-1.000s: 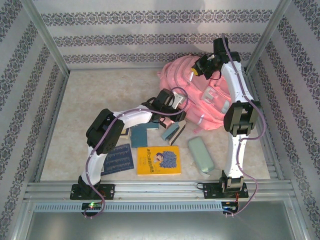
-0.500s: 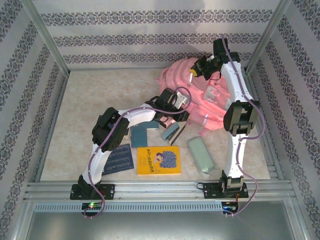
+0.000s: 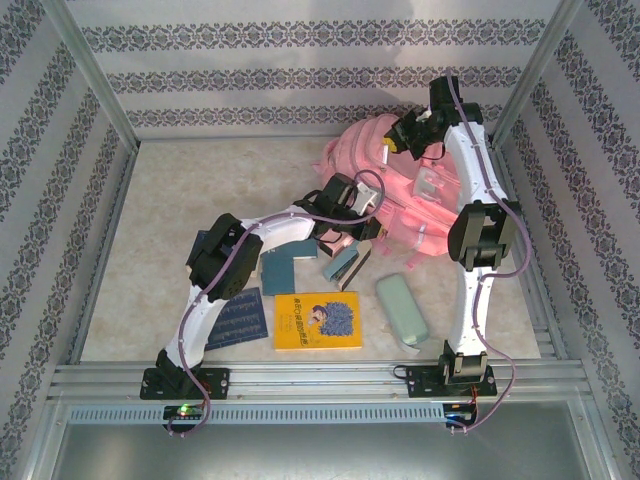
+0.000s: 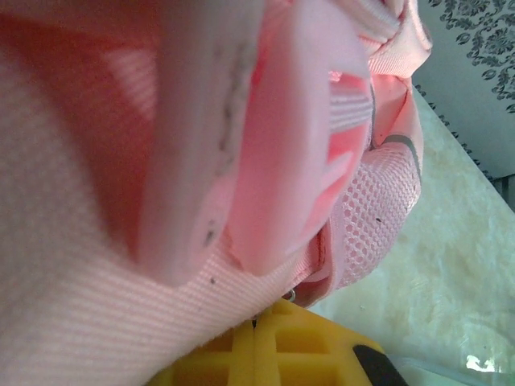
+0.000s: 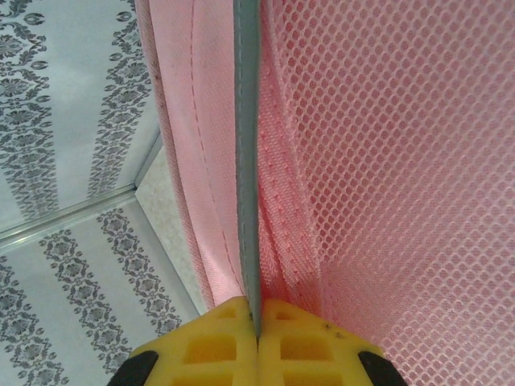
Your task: Pack the student bag
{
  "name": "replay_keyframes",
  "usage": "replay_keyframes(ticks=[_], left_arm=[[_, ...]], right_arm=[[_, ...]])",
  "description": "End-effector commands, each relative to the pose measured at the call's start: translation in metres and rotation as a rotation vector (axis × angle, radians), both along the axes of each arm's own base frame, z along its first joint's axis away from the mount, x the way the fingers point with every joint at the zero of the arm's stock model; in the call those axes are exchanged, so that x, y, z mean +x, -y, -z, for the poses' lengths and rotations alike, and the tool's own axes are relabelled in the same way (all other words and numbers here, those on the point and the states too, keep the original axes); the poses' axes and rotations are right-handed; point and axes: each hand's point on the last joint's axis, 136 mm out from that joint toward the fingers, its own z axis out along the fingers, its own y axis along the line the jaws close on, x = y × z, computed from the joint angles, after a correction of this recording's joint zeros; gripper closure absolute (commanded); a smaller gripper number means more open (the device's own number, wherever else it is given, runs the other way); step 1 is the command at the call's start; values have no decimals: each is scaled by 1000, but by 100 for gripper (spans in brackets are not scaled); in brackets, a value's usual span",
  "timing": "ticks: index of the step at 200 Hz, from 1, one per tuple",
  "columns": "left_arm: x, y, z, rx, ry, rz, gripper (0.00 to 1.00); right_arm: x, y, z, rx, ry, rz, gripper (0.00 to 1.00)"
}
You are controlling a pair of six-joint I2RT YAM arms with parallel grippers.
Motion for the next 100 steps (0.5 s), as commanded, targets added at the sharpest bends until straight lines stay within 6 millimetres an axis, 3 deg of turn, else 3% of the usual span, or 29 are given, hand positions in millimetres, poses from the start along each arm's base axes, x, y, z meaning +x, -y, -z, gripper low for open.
replay_keyframes(ticks=[1, 36, 66, 100], left_arm=[[1, 16, -31, -87, 38, 19, 100], [6, 11, -31, -92, 33, -14, 100], [8, 10, -26, -88, 18, -28, 100], [9, 7, -27, -88, 12, -40, 100]], right_arm=[[-8, 11, -30, -60, 80, -5, 98], [-26, 31, -2, -192, 15, 5, 57], [-44, 61, 4, -412, -14, 25, 52], [-76, 93, 4, -650, -69, 45, 54]])
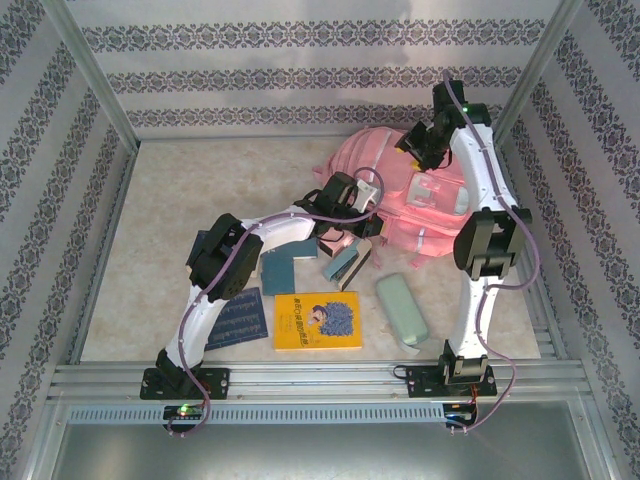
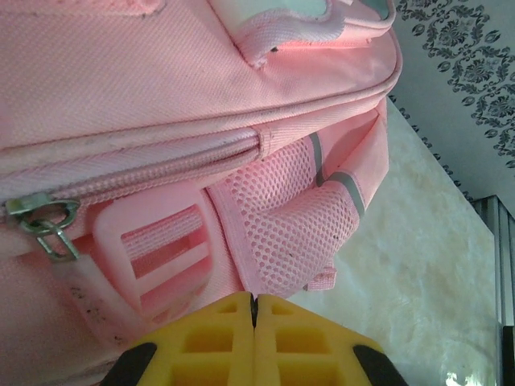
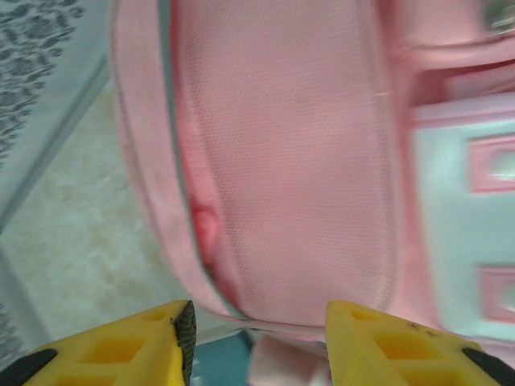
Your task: Pack the student bag
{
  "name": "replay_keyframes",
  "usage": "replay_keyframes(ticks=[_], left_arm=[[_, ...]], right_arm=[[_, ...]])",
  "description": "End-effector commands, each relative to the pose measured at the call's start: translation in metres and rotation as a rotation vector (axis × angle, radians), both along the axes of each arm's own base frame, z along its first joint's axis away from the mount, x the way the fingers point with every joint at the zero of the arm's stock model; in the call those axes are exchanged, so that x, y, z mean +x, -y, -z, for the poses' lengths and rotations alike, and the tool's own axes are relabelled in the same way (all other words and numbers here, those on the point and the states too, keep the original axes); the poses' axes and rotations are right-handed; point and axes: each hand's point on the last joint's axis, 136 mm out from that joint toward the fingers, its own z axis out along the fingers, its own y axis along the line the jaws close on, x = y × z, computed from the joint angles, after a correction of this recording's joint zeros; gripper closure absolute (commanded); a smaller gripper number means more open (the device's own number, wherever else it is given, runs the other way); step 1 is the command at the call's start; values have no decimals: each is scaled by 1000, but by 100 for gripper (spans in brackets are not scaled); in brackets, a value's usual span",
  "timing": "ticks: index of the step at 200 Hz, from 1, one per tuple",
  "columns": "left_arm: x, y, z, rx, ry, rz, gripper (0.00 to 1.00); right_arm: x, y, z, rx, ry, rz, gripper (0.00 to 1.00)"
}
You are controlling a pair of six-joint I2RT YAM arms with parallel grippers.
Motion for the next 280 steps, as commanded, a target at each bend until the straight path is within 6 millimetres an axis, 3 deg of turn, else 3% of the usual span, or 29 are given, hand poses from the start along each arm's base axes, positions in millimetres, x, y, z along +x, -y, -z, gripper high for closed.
replay_keyframes(ticks=[1, 17, 35, 83, 117, 136, 190, 220, 245, 280], left_arm=[[4, 2, -18, -42, 27, -12, 100], [7, -5, -20, -42, 20, -40, 100], [16, -25, -27, -51, 10, -112, 100], [35, -111, -35, -59, -38, -362, 100], [28, -148, -28, -30, -50, -432, 100], [24, -156, -26, -35, -68, -447, 100], [13, -162, -32, -37, -75, -441, 100], [7, -164, -29, -34, -87, -440, 100], [2, -167, -25, -27, -96, -439, 100], [-1, -168, -23, -15, -96, -435, 100]], right_arm=[[-36, 37, -8, -255, -44, 22, 54], [-53, 39, 5, -285, -85, 6, 55], [-66, 17, 22, -239, -113, -46, 55], [-80, -35, 60, -287, -175, -213, 53], [-89, -64, 88, -269, -242, -204, 43], [-89, -71, 101, -260, -258, -189, 37], [-79, -74, 141, -320, -320, -221, 44], [-88, -69, 159, -366, -370, -257, 44], [-95, -67, 166, -374, -383, -282, 42], [-98, -58, 153, -410, -350, -295, 37]])
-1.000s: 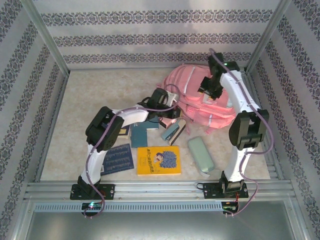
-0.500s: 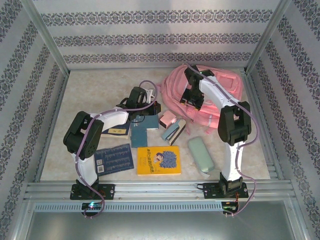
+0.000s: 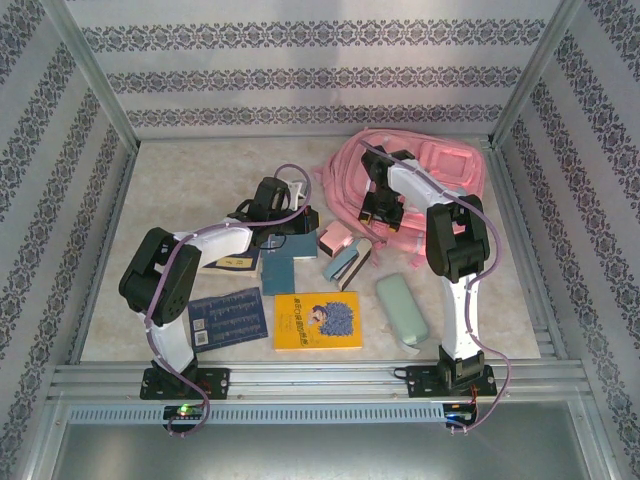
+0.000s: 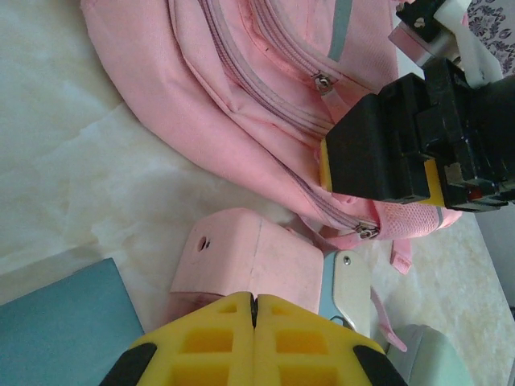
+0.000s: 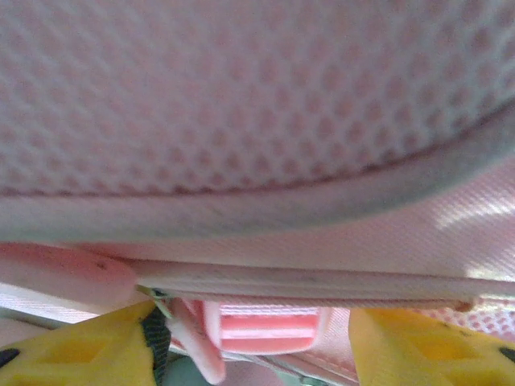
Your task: Pack the student bag
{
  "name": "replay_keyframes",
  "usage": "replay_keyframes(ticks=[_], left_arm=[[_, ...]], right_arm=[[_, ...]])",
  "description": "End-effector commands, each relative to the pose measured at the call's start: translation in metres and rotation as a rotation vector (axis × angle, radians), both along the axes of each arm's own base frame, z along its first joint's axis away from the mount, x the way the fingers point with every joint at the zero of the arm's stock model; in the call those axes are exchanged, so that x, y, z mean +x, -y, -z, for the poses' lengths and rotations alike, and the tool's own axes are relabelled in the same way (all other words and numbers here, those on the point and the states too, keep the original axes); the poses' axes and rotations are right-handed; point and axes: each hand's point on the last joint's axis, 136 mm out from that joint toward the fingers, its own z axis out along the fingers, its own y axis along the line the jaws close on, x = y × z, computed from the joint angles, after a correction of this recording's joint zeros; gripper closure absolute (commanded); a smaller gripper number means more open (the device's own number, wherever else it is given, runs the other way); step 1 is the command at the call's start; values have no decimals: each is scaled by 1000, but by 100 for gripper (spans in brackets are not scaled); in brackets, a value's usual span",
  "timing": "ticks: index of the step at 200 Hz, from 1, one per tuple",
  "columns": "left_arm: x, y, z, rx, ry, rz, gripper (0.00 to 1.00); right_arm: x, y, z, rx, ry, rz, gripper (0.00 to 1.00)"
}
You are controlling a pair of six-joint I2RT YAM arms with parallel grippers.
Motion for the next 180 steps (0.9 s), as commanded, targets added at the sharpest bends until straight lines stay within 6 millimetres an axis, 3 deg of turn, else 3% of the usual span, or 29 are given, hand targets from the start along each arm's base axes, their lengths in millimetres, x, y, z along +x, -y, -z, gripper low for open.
replay_keyframes(ticks=[1, 34, 62, 83, 102, 113, 142, 180], left_arm=[[-2, -2, -12, -22, 23, 2, 100], [-1, -1, -11, -26, 14, 2, 100], [-3, -1, -12, -25, 7, 7, 100], [-8, -2, -10, -23, -6, 13, 100], [-12, -2, -9, -25, -15, 14, 100], [-15, -3, -9, -27, -18, 14, 100], [-21, -1, -9, -25, -21, 25, 100], [-20, 2, -12, -28, -18, 33, 100]], right_arm=[[-5, 9, -15, -47, 27, -39, 37], [-5, 8, -5, -11, 12, -16, 37], [8, -7, 16, 82, 15, 2, 41], [18, -11, 26, 100, 20, -6, 49], [20, -5, 30, 92, 17, -9, 62], [21, -1, 27, 98, 30, 0, 70], [26, 10, 4, 125, 100, 23, 77], [31, 5, -25, 188, 176, 16, 89]])
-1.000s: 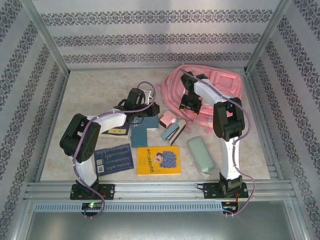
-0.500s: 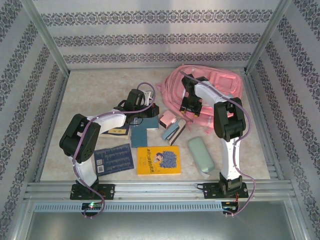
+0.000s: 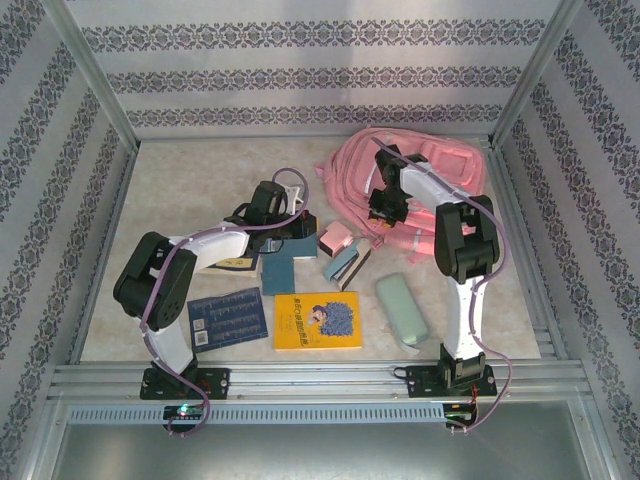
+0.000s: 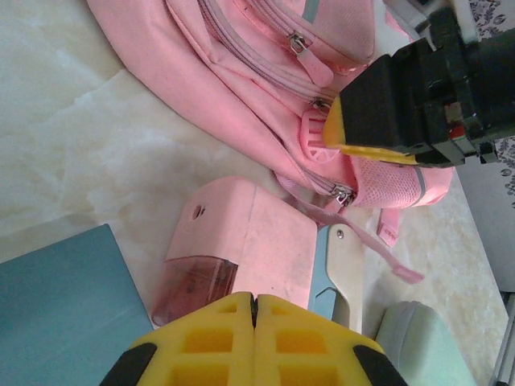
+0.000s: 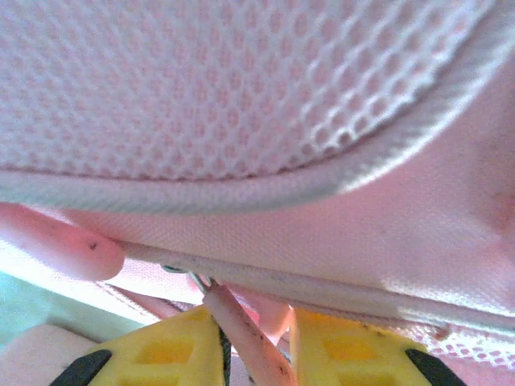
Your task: Pack the student bag
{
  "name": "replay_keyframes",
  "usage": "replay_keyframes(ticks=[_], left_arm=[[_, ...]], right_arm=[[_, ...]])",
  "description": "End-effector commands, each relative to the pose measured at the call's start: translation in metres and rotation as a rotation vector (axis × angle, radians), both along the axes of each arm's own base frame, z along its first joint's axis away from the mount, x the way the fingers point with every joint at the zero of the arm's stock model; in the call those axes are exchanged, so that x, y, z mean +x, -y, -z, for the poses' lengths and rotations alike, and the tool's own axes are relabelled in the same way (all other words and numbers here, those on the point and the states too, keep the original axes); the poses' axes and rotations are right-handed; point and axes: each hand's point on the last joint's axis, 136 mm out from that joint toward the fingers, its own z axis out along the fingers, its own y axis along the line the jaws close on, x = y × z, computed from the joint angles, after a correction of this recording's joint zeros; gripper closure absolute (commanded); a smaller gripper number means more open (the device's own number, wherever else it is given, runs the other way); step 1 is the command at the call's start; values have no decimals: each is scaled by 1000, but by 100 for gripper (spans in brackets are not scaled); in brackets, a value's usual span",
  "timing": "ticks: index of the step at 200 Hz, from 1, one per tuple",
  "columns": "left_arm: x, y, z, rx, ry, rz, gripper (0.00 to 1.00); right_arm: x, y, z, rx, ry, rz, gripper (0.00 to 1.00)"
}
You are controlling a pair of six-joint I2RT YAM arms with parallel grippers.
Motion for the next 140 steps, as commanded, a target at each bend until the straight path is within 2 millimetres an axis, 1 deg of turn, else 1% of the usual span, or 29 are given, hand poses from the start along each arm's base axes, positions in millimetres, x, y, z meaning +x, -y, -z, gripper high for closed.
replay_keyframes(ticks=[1, 19, 36, 58, 85, 92, 103, 111, 124, 140], left_arm=[[-4, 5, -13, -22, 1, 14, 100], [-3, 6, -15, -22, 3, 19, 100], [-3, 11, -18, -21, 7, 32, 100], [-6, 24, -20, -14, 11, 71, 100], [-13, 39, -18, -1, 7, 110, 100], [-14, 41, -17, -6, 3, 112, 100], [-17, 43, -16, -10, -4, 115, 100], [-18, 42, -15, -10, -8, 114, 100], [-20, 40, -16, -8, -5, 113, 100], [-22, 37, -18, 4, 1, 107, 100]], right_arm=[[12, 0, -23, 32, 92, -2, 89], [12, 0, -31, 33, 111, -10, 91], [12, 0, -35, 35, 120, -20, 94], [15, -1, -40, 44, 134, -28, 95], [17, -3, -39, 73, 132, -7, 95], [18, -4, -39, 79, 131, -3, 90], [15, -5, -33, 75, 115, 0, 66], [13, -4, -28, 68, 97, 9, 57], [8, -1, -19, 45, 69, 29, 47], [5, 7, -16, -7, 60, 46, 43]])
